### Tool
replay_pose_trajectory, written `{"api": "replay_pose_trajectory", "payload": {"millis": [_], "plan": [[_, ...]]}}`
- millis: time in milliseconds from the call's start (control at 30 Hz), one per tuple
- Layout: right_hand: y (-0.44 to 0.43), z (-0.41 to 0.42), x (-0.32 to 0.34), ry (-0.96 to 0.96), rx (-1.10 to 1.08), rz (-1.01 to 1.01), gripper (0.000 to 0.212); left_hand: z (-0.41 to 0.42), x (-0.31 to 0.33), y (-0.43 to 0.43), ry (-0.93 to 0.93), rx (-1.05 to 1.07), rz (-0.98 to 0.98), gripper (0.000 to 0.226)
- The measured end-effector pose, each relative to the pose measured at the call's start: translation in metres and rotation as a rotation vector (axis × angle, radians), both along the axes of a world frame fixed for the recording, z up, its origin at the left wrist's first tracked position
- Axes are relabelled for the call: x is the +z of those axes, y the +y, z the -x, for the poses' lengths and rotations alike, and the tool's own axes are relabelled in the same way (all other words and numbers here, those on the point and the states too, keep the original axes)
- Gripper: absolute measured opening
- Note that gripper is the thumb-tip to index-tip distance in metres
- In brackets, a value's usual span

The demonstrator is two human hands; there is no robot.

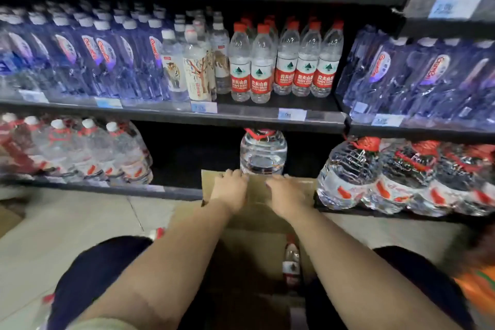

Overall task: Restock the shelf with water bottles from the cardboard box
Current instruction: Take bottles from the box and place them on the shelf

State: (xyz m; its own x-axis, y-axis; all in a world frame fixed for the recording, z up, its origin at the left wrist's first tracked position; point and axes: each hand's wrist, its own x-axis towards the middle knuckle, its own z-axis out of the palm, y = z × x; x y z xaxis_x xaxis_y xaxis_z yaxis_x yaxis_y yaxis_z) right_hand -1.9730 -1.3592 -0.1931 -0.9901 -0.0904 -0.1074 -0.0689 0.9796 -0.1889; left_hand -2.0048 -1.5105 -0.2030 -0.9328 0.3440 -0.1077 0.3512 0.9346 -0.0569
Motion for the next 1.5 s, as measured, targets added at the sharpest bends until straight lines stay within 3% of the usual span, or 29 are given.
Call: {"api": "replay_pose_trajectory", "payload": {"millis": [100,200,367,467,600,700,833,967,1067,1133,1267,1500], "plan": [[0.006,-0.020,-0.058,-0.167,-0.052,-0.016,0.045,-0.022,-0.055,0.004,-0.110,0.055,0.043,0.043],[0.013,-0.035,-0.114,-0.288,-0.109,0.002,0.043,-0.040,-0.107,0.010,-0.235,0.080,0.089,0.046],[0.009,-0.049,-0.189,-0.360,-0.315,0.099,0.045,-0.050,-0.180,0.025,-0.439,0.040,0.160,0.053],[0.003,-0.045,-0.227,-0.471,-0.425,0.124,0.047,-0.044,-0.217,0.036,-0.531,0.055,0.119,0.050],[0.010,-0.033,-0.277,-0.482,-0.590,0.147,0.042,-0.035,-0.261,0.041,-0.593,0.005,0.127,0.044],[0.020,-0.027,-0.303,-0.523,-0.690,0.120,0.055,-0.031,-0.286,0.036,-0.627,-0.020,0.153,0.046],[0.016,-0.027,-0.323,-0.592,-0.842,0.211,0.079,-0.031,-0.305,0.018,-0.708,0.039,0.133,0.052],[0.000,-0.030,-0.338,-0.516,-0.847,0.176,0.078,-0.028,-0.316,0.005,-0.741,0.184,0.071,0.054],[-0.007,-0.039,-0.351,-0.530,-1.016,0.460,0.088,-0.025,-0.321,0.004,-0.733,0.216,0.050,0.054],[-0.011,-0.044,-0.356,-0.643,-1.132,0.666,0.084,-0.025,-0.322,0.007,-0.724,0.237,0.064,0.054],[-0.007,-0.046,-0.357,-0.724,-1.157,0.743,0.061,-0.026,-0.321,0.008,-0.692,0.215,0.091,0.053],[0.004,-0.037,-0.311,-0.746,-1.000,0.892,0.061,-0.026,-0.282,0.008,-0.512,0.196,0.063,0.042]]}}
